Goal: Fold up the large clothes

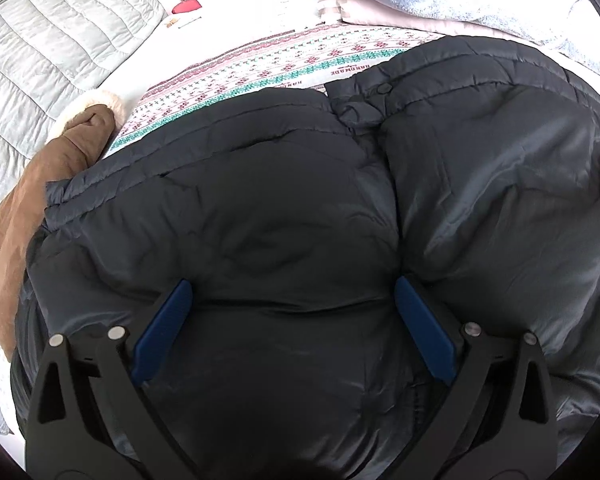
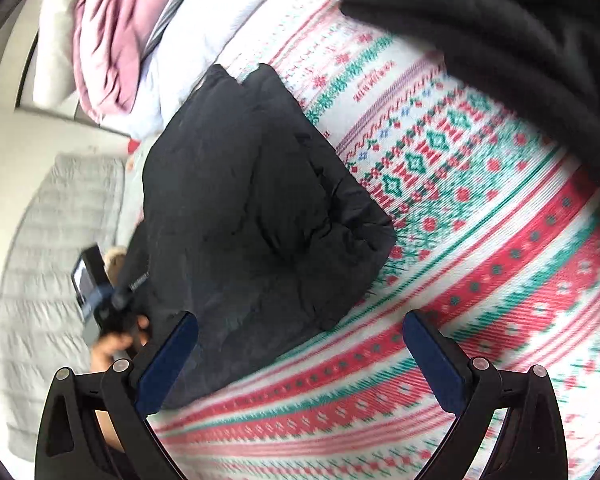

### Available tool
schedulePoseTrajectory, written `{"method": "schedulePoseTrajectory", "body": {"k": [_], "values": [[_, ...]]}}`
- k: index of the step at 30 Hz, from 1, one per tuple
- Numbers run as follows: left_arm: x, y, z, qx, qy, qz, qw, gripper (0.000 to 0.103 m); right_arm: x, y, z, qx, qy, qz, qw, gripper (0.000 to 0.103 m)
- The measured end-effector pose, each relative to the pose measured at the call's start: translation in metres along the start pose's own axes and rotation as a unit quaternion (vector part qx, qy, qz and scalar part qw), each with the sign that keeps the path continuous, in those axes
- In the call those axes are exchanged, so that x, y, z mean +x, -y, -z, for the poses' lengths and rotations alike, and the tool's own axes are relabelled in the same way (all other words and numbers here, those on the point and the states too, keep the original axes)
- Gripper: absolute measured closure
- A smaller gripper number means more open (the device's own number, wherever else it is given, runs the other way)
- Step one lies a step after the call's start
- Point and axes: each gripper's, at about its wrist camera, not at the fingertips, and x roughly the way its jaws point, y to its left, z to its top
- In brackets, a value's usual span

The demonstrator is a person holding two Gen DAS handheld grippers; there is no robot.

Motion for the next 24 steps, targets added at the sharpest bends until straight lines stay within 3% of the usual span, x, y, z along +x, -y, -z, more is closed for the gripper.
{"method": "schedulePoseTrajectory", "body": {"k": [6, 12, 13, 15, 17, 20, 24], "values": [[-0.003, 0.003, 0.001, 0.000, 0.001, -0.001, 1.0000, 0.001, 0.018, -0.015, 0.004, 0.008, 0.016, -0.049, 0.999, 0.000], [-0.003, 0.003, 0.001, 0.000, 0.001, 0.000, 1.0000, 0.001, 0.040, -0.046, 0.016, -0.012, 0.095, 0.004, 0.995, 0.005], [-0.003, 0.003, 0.001, 0.000, 0.001, 0.001, 1.0000, 0.001, 0.039, -0.048, 0.019, -0.014, 0.104, 0.008, 0.994, 0.010], [-0.003, 0.003, 0.001, 0.000, 0.001, 0.001, 1.0000, 0.001, 0.040, -0.049, 0.023, -0.002, 0.112, -0.006, 0.994, 0.047], [-0.003, 0.003, 0.001, 0.000, 0.002, 0.001, 1.0000, 0.001, 0.039, -0.048, 0.026, 0.017, 0.113, -0.035, 0.993, 0.057], [-0.003, 0.003, 0.001, 0.002, 0.003, 0.003, 1.0000, 0.001, 0.027, -0.052, 0.028, 0.013, 0.134, -0.056, 0.989, 0.062], [-0.004, 0.003, 0.002, 0.004, 0.004, 0.003, 1.0000, 0.001, 0.019, -0.057, 0.029, 0.010, 0.147, -0.078, 0.986, 0.077]]}}
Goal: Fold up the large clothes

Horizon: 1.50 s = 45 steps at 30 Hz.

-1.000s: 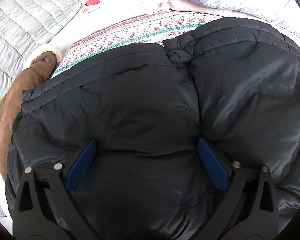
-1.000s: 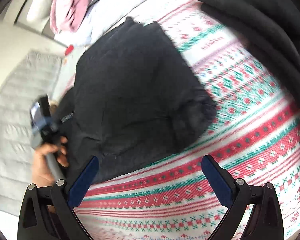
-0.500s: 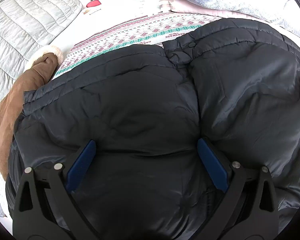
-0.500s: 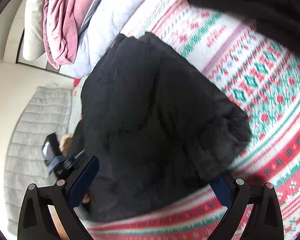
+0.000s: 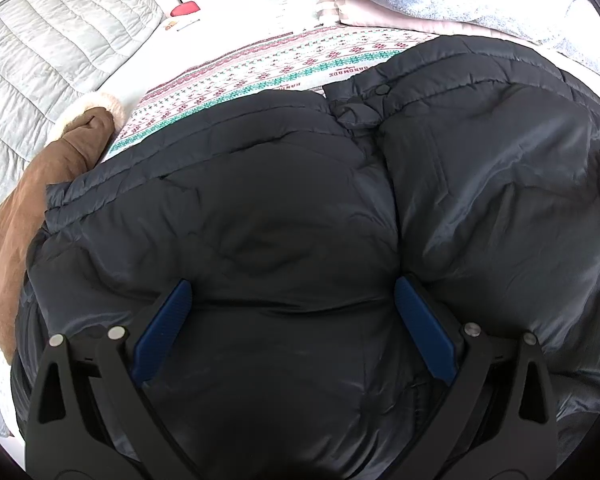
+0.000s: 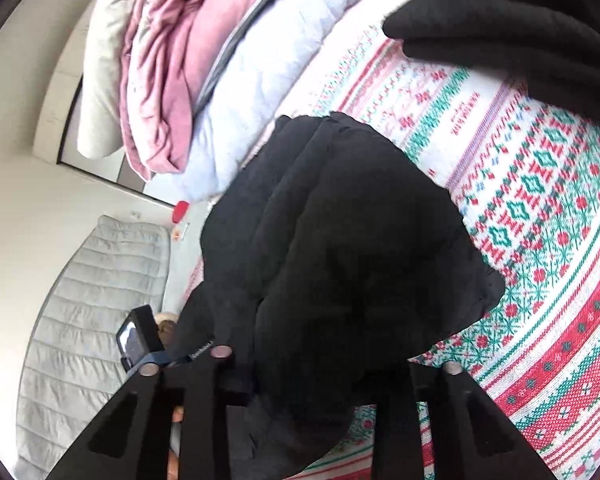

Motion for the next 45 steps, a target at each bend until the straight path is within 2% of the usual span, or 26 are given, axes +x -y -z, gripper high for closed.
{"method": "schedulePoseTrajectory", "body": {"k": [5, 7, 10, 13, 14, 16, 19, 21, 25, 31, 35, 38, 42, 45], "values": [[-0.007, 0.002, -0.003, 0.014, 0.003, -0.005, 0.9999, 0.002, -0.010, -0.016, 0.000, -0.032, 0.020, -0.001, 0.999, 0.084], [-0.020, -0.003, -0.002, 0.031, -0.004, 0.014, 0.9994, 0.002, -0.013, -0.023, 0.000, -0.049, 0.028, 0.002, 0.998, 0.085], [-0.049, -0.016, 0.011, 0.021, 0.008, 0.040, 0.9989, 0.003, -0.016, -0.031, -0.002, -0.063, 0.032, 0.000, 0.997, 0.086], [-0.091, -0.015, 0.047, 0.053, 0.042, 0.076, 0.9949, 0.002, -0.023, -0.038, -0.004, -0.074, 0.036, -0.010, 0.997, 0.086], [-0.102, -0.010, 0.061, 0.077, 0.050, 0.079, 0.9926, 0.002, -0.026, -0.041, -0.004, -0.081, 0.039, -0.012, 0.996, 0.086], [-0.117, 0.004, 0.097, 0.130, 0.063, 0.063, 0.9875, 0.002, -0.034, -0.049, -0.002, -0.100, 0.050, -0.013, 0.994, 0.086], [-0.122, 0.017, 0.131, 0.158, 0.062, 0.074, 0.9826, 0.002, -0.044, -0.058, 0.002, -0.123, 0.066, -0.009, 0.990, 0.086], [-0.117, 0.025, 0.141, 0.164, 0.061, 0.078, 0.9816, 0.002, -0.051, -0.060, 0.006, -0.137, 0.072, -0.003, 0.988, 0.086], [-0.115, 0.039, 0.146, 0.171, 0.078, 0.057, 0.9804, 0.003, -0.054, -0.061, 0.011, -0.156, 0.070, 0.013, 0.985, 0.087], [-0.141, 0.020, 0.144, 0.148, 0.093, 0.117, 0.9777, 0.004, -0.073, -0.052, 0.001, -0.156, 0.079, 0.023, 0.984, 0.087], [-0.150, 0.007, 0.150, 0.131, 0.098, 0.138, 0.9768, 0.004, -0.087, -0.044, -0.010, -0.146, 0.091, 0.030, 0.985, 0.087], [-0.146, 0.022, 0.161, 0.160, 0.101, 0.125, 0.9739, 0.004, -0.093, -0.041, -0.015, -0.141, 0.098, 0.035, 0.985, 0.087], [-0.150, 0.055, 0.181, 0.227, 0.132, 0.069, 0.9623, 0.004, -0.093, -0.038, -0.016, -0.140, 0.098, 0.044, 0.984, 0.087], [-0.146, 0.060, 0.184, 0.239, 0.135, 0.053, 0.9602, 0.004, -0.091, -0.039, -0.015, -0.147, 0.096, 0.051, 0.983, 0.087]]}}
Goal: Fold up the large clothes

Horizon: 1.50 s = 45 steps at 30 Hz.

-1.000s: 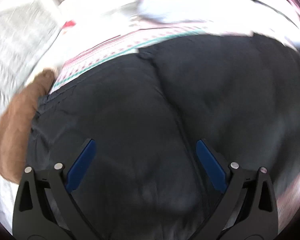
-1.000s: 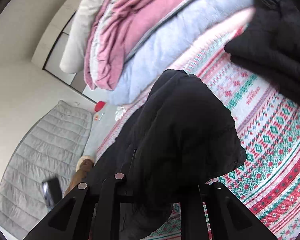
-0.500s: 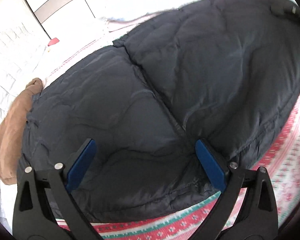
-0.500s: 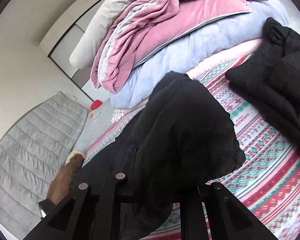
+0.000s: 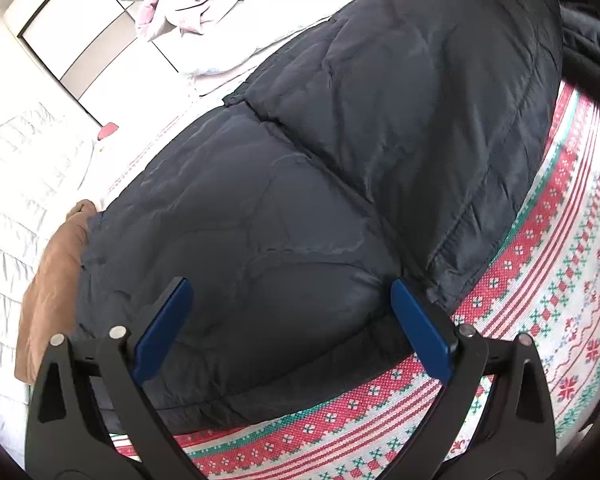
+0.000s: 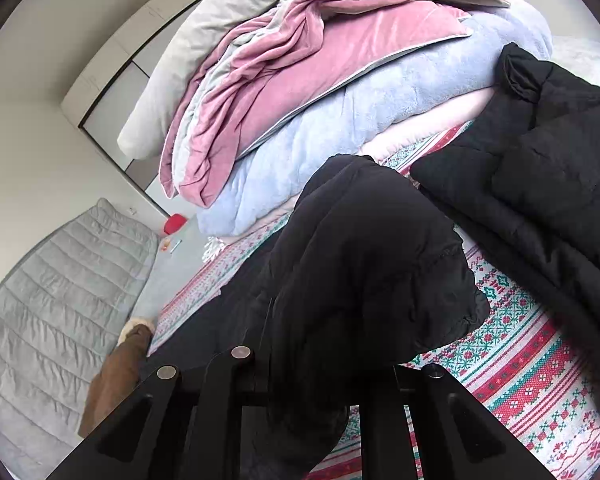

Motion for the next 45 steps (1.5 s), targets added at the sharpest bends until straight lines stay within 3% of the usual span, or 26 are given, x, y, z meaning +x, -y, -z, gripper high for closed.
{"method": "schedulePoseTrajectory", "body": {"k": [6, 12, 17, 20, 25, 27, 32, 37, 42, 45], "values": [[-0.011, -0.032, -0.003, -0.043, 0.006, 0.047, 0.9980, 0.004, -0.001, 0.005, -0.006, 0.004, 0.001, 0.002, 1.000, 0.087], [-0.023, -0.086, 0.007, -0.128, 0.010, 0.050, 0.9905, 0.004, -0.019, 0.030, -0.025, 0.025, 0.018, 0.038, 0.999, 0.088], [-0.019, -0.148, 0.039, -0.241, -0.013, 0.071, 0.9677, 0.004, -0.037, 0.041, -0.037, 0.023, 0.043, 0.066, 0.997, 0.088], [-0.007, -0.176, 0.062, -0.302, -0.041, 0.075, 0.9493, 0.004, -0.040, 0.028, -0.035, -0.007, 0.052, 0.070, 0.996, 0.088], [0.023, -0.208, 0.093, -0.411, -0.084, 0.142, 0.8967, 0.012, -0.042, -0.006, -0.027, -0.070, 0.078, 0.081, 0.991, 0.088], [0.026, -0.212, 0.097, -0.432, -0.084, 0.162, 0.8832, 0.012, -0.043, -0.013, -0.026, -0.077, 0.084, 0.079, 0.990, 0.087], [0.035, -0.207, 0.094, -0.432, -0.096, 0.179, 0.8788, 0.012, -0.042, -0.031, -0.028, -0.088, 0.094, 0.064, 0.990, 0.087], [0.049, -0.215, 0.103, -0.463, -0.108, 0.212, 0.8537, 0.012, -0.046, -0.067, -0.018, -0.139, 0.113, 0.043, 0.983, 0.087], [0.048, -0.215, 0.103, -0.469, -0.102, 0.245, 0.8427, 0.012, -0.050, -0.134, 0.014, -0.261, 0.138, -0.005, 0.955, 0.087], [0.046, -0.213, 0.098, -0.463, -0.095, 0.252, 0.8447, 0.012, -0.044, -0.170, 0.038, -0.316, 0.133, -0.039, 0.939, 0.087]]}}
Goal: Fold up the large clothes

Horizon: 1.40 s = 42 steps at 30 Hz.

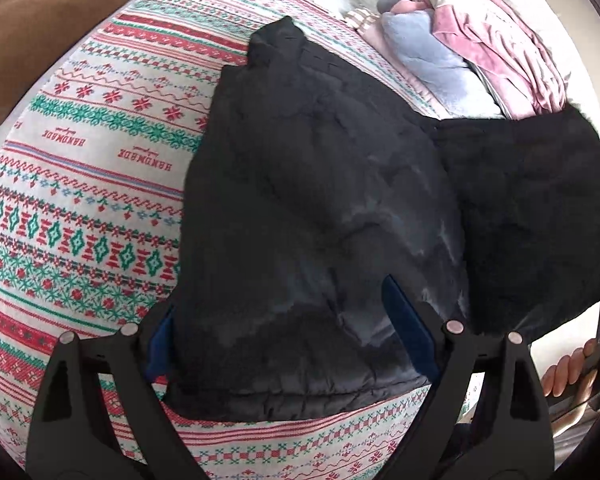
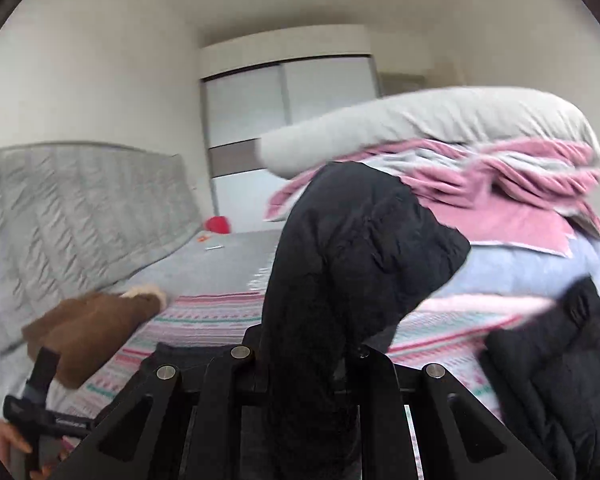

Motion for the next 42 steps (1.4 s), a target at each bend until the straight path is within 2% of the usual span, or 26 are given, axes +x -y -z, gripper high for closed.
{"method": "schedulePoseTrajectory", "body": {"k": [3, 6, 13, 17, 19, 22, 23, 24, 25, 30, 36, 39, 42], "values": [[-0.005, 0.002, -0.001, 0.005, 0.010, 0.005, 0.9999, 0.012, 0.009, -0.039, 0.005, -0.040, -0.004, -0.025, 0.999, 0.087], [-0.015, -0.005, -0.004, -0.006, 0.019, 0.025, 0.9995, 0.012, 0.020, -0.074, 0.015, -0.077, -0.013, -0.047, 0.996, 0.087], [-0.044, -0.039, -0.016, -0.046, 0.054, 0.036, 0.9968, 0.012, 0.041, -0.136, 0.054, -0.162, -0.054, -0.097, 0.981, 0.087], [-0.054, -0.060, -0.022, -0.084, 0.068, 0.041, 0.9933, 0.012, 0.048, -0.175, 0.086, -0.238, -0.088, -0.128, 0.959, 0.083], [-0.056, -0.068, -0.023, -0.098, 0.072, 0.043, 0.9917, 0.012, 0.053, -0.198, 0.113, -0.299, -0.112, -0.131, 0.938, 0.080], [-0.053, -0.071, -0.023, -0.107, 0.068, 0.043, 0.9910, 0.012, 0.058, -0.221, 0.150, -0.376, -0.135, -0.123, 0.909, 0.065], [-0.053, -0.072, -0.023, -0.108, 0.066, 0.043, 0.9911, 0.012, 0.058, -0.227, 0.161, -0.400, -0.135, -0.119, 0.899, 0.057], [-0.053, -0.073, -0.022, -0.108, 0.065, 0.044, 0.9910, 0.012, 0.057, -0.230, 0.165, -0.410, -0.134, -0.120, 0.894, 0.049], [-0.053, -0.074, -0.022, -0.109, 0.064, 0.047, 0.9909, 0.012, 0.056, -0.231, 0.168, -0.414, -0.135, -0.123, 0.892, 0.047], [-0.061, -0.074, -0.024, -0.110, 0.078, 0.056, 0.9893, 0.012, 0.051, -0.221, 0.160, -0.381, -0.158, -0.176, 0.894, 0.037], [-0.070, -0.071, -0.025, -0.105, 0.102, 0.073, 0.9865, 0.012, 0.032, -0.201, 0.140, -0.329, -0.178, -0.255, 0.892, 0.036], [-0.076, -0.062, -0.023, -0.090, 0.116, 0.088, 0.9852, 0.012, 0.023, -0.177, 0.116, -0.274, -0.167, -0.280, 0.905, 0.036], [-0.079, -0.045, -0.020, -0.055, 0.129, 0.100, 0.9851, 0.012, 0.020, -0.143, 0.089, -0.183, -0.160, -0.303, 0.921, 0.033]]}}
